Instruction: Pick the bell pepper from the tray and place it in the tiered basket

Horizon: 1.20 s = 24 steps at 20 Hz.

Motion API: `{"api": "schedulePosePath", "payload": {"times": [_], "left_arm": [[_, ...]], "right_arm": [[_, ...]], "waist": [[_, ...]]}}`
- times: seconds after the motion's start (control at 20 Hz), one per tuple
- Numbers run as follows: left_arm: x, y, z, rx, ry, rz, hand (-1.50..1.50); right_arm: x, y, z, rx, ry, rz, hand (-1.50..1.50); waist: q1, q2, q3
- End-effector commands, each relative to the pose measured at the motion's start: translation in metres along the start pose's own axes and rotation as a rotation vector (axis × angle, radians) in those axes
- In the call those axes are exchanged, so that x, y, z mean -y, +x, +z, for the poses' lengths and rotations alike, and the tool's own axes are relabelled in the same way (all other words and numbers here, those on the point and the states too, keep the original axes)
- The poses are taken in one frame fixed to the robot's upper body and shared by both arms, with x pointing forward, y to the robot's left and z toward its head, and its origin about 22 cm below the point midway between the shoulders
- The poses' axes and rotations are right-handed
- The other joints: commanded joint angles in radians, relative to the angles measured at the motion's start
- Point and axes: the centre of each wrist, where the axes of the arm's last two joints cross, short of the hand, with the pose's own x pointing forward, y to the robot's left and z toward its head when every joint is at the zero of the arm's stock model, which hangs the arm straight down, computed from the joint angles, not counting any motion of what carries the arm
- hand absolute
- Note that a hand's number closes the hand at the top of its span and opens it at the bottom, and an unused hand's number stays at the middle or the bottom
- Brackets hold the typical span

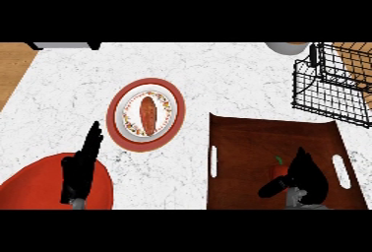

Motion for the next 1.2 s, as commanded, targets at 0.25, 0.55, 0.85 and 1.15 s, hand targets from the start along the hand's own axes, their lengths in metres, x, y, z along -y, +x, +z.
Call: {"api": "schedulePosePath", "payload": {"times": [0.25,0.55,0.85,1.15], "left_arm": [[-0.009,-0.018,0.001,-0.069,-0.004,0.001,0.00],[0.003,-0.011,-0.004,-0.068,0.003,0.010,0.00],[0.010,-0.015,0.013,-0.067,-0.008,0.005,0.00],[-0.004,-0.012,0.014,-0.079,0.014,0.016,0.00]], "right_arm": [[-0.019,0.002,-0.018,-0.107,0.002,0.018,1.50],[-0.030,0.005,-0.022,-0.021,-0.070,0.128,1.50],[0.068,-0.064,-0.084,0.422,-0.047,0.348,1.50],[0.162,-0.118,-0.124,0.672,-0.104,0.311,1.50]], "waist": [[0.000,0.007,-0.010],[0.000,0.007,-0.010],[-0.016,0.008,-0.006],[-0.018,0.008,-0.002]]}}
